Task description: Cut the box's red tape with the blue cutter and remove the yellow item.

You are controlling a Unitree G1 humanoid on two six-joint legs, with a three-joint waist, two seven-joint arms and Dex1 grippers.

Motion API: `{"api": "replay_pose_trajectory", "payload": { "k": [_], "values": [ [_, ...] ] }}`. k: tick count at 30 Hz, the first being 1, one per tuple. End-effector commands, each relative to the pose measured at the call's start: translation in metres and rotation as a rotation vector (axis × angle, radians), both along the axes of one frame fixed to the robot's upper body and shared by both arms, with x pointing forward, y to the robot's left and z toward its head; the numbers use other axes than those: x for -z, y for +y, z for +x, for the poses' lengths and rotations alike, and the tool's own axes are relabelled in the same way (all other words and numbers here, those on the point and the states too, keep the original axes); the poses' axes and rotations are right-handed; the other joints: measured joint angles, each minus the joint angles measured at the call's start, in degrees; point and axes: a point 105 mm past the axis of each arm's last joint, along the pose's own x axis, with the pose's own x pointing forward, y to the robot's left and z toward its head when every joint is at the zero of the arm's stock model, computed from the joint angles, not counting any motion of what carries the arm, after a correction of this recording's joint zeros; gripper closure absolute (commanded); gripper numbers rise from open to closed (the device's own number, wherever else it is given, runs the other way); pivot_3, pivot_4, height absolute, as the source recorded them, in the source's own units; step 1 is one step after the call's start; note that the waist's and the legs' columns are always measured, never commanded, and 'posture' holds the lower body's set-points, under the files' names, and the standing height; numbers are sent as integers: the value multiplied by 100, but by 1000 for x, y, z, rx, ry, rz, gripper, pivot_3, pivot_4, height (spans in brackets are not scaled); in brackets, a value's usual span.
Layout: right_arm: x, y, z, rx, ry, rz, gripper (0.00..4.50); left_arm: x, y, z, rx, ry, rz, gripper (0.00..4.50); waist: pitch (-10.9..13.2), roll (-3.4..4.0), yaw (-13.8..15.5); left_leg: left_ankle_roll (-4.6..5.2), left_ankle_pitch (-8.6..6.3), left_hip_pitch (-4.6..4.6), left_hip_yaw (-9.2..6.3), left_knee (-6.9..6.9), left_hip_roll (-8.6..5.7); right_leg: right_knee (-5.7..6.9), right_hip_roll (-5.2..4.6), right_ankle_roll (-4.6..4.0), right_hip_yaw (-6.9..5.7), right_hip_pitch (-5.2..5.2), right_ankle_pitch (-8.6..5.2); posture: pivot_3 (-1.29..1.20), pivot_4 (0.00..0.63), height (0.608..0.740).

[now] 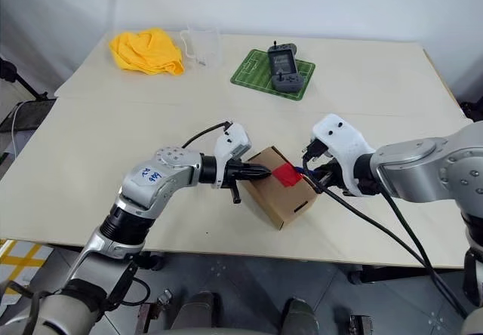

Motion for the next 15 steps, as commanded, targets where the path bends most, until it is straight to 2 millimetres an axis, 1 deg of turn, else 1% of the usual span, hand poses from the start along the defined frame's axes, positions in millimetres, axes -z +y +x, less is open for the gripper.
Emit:
{"api": "replay_pose_trajectory", "payload": {
  "k": [1,5,9,15],
  "values": [
    [9,-6,-9,-6,74,-43,4421,23,1,-5,-13,69,62,4500,0,0,-1,0,0,0,0,0,0,0,0,0,0,0,0,0,150,740],
    [9,-11,-13,-2,95,-49,4421,29,4,-4,-24,80,85,4500,-1,-1,2,0,0,0,0,0,0,-1,0,0,0,1,0,0,150,740],
    [8,-12,-24,-13,135,-26,4421,40,8,-3,-36,106,112,4500,-1,-2,-2,0,0,1,0,0,0,-2,0,0,0,2,0,0,150,740],
    [7,-20,-37,16,175,-25,4421,42,6,1,-42,102,116,4500,-2,-1,16,1,-1,2,1,2,0,-5,-1,0,0,4,0,0,150,740]
  ]
}}
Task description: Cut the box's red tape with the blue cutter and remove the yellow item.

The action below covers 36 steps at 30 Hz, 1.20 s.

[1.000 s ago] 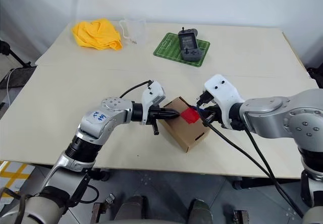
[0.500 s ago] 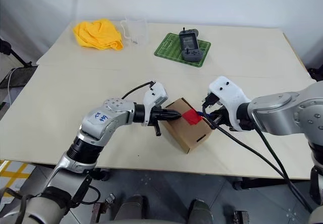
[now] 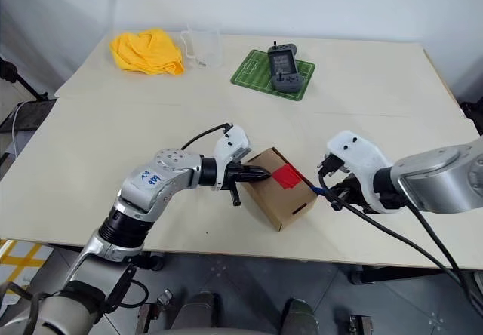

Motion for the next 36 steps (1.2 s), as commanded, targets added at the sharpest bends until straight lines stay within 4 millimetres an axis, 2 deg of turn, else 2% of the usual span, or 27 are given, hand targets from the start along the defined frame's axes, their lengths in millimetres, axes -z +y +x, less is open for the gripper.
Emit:
{"api": "replay_pose_trajectory", "payload": {
  "k": [1,4,6,11,16,19,22,27,30,32,34,36],
  "values": [
    [0,0,-15,-11,44,12,4421,37,6,1,-42,100,97,4500,0,-1,13,1,0,0,0,1,0,-1,0,0,0,1,0,0,150,740],
    [-4,-1,-21,10,42,28,4421,37,7,0,-40,96,91,4500,-2,-2,12,2,-2,2,0,1,0,-2,-1,0,0,4,0,0,150,740],
    [-14,3,-21,11,4,78,4421,34,6,0,-30,82,76,4500,-2,-3,6,2,-2,3,0,0,0,-3,0,0,0,5,0,0,150,740],
    [-49,1,-11,18,-163,188,4421,-5,4,3,14,-6,-98,4500,-2,-3,-1,2,-2,2,0,4,0,0,0,-3,1,2,2,0,150,740],
    [-56,-19,-3,28,-297,269,4421,-50,21,0,108,-112,-290,4500,4,-12,0,2,-2,-10,1,2,0,0,1,-1,-1,-9,2,0,150,740],
    [-41,-39,9,78,-380,351,4421,-67,45,-2,138,-175,-325,4500,4,-12,-1,2,-2,-13,2,3,0,-1,0,1,-2,-9,4,0,150,740],
    [-12,-66,23,164,-438,415,4421,-69,71,-1,115,-199,-282,4500,4,-11,-10,1,-2,-11,3,-2,0,0,1,3,-1,-11,4,0,150,740],
    [41,-108,48,312,-501,388,4421,-61,100,-4,50,-206,-229,4500,5,-6,-46,1,-2,-3,9,-4,-1,-1,0,5,3,-7,5,0,150,740],
    [61,-127,64,408,-562,411,4421,-49,106,-13,34,-184,-219,4500,6,-4,-93,1,-1,0,9,-4,-1,3,1,5,5,-7,5,0,150,740],
    [72,-131,69,415,-555,418,4421,-42,106,-19,32,-169,-209,4500,8,0,-118,0,-1,-1,11,-5,-1,3,0,5,5,-8,5,0,150,740],
    [81,-134,71,437,-523,469,3693,-36,105,-23,18,-152,-214,4500,8,1,-137,0,-1,0,11,-8,-1,2,0,5,5,-8,5,0,150,740],
    [79,-135,72,424,-519,513,3113,-30,101,-27,14,-136,-212,4500,8,0,-150,0,-1,1,11,-4,0,5,0,6,5,-5,5,0,150,740]
  ]
}}
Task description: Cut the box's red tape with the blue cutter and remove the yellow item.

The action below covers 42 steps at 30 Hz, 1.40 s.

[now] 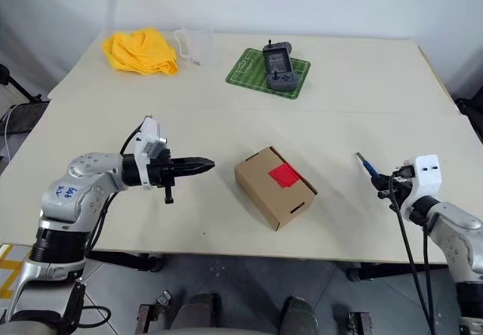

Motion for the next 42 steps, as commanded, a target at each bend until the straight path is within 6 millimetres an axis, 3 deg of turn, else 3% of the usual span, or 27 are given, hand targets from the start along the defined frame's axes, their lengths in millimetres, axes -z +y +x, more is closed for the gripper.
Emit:
{"api": "replay_pose_trajectory", "payload": {
  "k": [1,3,5,9,13,14,17,24,27,33,36,42],
  "values": [
    [-13,-6,-1,-32,-54,19,2787,-6,-7,-9,12,-27,-16,4500,0,1,-13,0,0,3,0,0,0,-2,0,0,0,2,0,0,150,740],
    [-24,-8,-3,-50,-91,34,2113,-6,-8,-11,11,-22,-18,4500,0,2,-18,0,0,4,0,-3,0,1,0,0,1,2,0,0,150,740],
    [-48,-23,-11,-21,-173,45,1475,-3,-8,-14,8,-11,-18,4500,0,2,-15,0,0,4,0,-3,0,-1,0,0,1,2,0,0,150,740],
    [-89,-37,-32,-18,-291,62,1475,3,-8,-16,5,6,-11,4500,-1,4,2,0,0,4,0,-5,0,-3,0,1,1,3,0,0,150,740],
    [-112,-29,-50,-81,-318,56,1475,7,-4,-18,-3,27,0,4500,-1,4,-7,0,0,8,1,-6,0,-2,0,0,3,4,0,0,150,740],
    [-112,-22,-53,-122,-301,30,1475,9,-2,-20,0,36,13,4500,-1,4,-12,0,0,9,1,-6,0,-2,1,0,3,6,0,0,150,740],
    [-97,1,-55,-220,-226,-67,2055,19,2,-25,6,64,50,4500,-3,7,-34,0,0,16,2,-15,0,-2,2,0,6,5,0,0,150,740],
    [-44,59,-36,-412,-139,-276,4463,35,-2,-21,-37,81,81,4500,-3,7,-12,0,0,14,3,-4,1,0,1,0,11,5,0,0,150,740],
    [-24,78,-24,-480,-146,-417,4463,46,-14,-28,-6,114,88,4500,-3,7,-20,0,0,13,3,-3,0,0,0,1,11,4,0,0,150,740],
    [-8,102,2,-508,-151,-349,4463,57,-36,-27,19,145,83,4500,-3,7,-16,0,0,11,4,-1,0,3,0,0,10,3,0,0,150,740],
    [-2,120,-7,-628,-108,-292,4463,61,-46,-21,11,140,78,4500,-3,9,1,0,0,11,4,-2,0,0,0,0,9,4,0,0,150,740],
    [-5,156,-44,-846,-50,-216,4463,65,-51,-4,-59,141,69,4500,-4,10,-11,0,0,13,4,-3,0,2,2,1,7,4,0,0,150,740]
  ]
}}
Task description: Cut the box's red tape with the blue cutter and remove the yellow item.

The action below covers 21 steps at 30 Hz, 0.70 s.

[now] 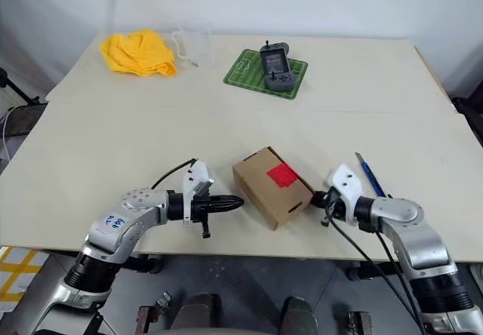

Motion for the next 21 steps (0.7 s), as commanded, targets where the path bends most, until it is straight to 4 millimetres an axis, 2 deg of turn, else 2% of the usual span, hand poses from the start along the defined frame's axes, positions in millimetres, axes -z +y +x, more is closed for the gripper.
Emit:
{"api": "replay_pose_trajectory", "payload": {
  "k": [1,6,12,17,21],
  "values": [
    [-14,18,-17,-93,-4,14,4463,-4,1,8,-31,-37,0,4500,0,0,-5,0,0,0,0,1,0,0,0,0,0,0,0,0,150,740],
    [-17,36,-29,-131,11,20,4463,-3,11,12,-46,-35,11,4500,0,0,-6,0,0,0,0,0,0,0,0,0,1,0,0,0,150,740],
    [-17,50,-32,-125,12,20,4463,-7,31,18,-79,-43,34,4500,0,0,-7,0,0,0,0,1,0,0,0,0,1,0,0,0,150,740],
    [-11,46,-28,-71,25,-16,4463,-11,35,9,-31,-42,42,4500,0,0,-3,0,0,0,0,0,0,0,0,0,1,0,0,0,150,740],
    [-20,22,-26,8,21,-27,4463,-19,39,3,0,-44,20,4500,0,0,9,0,0,-1,0,0,0,0,0,0,1,0,0,0,150,740]
  ]
}}
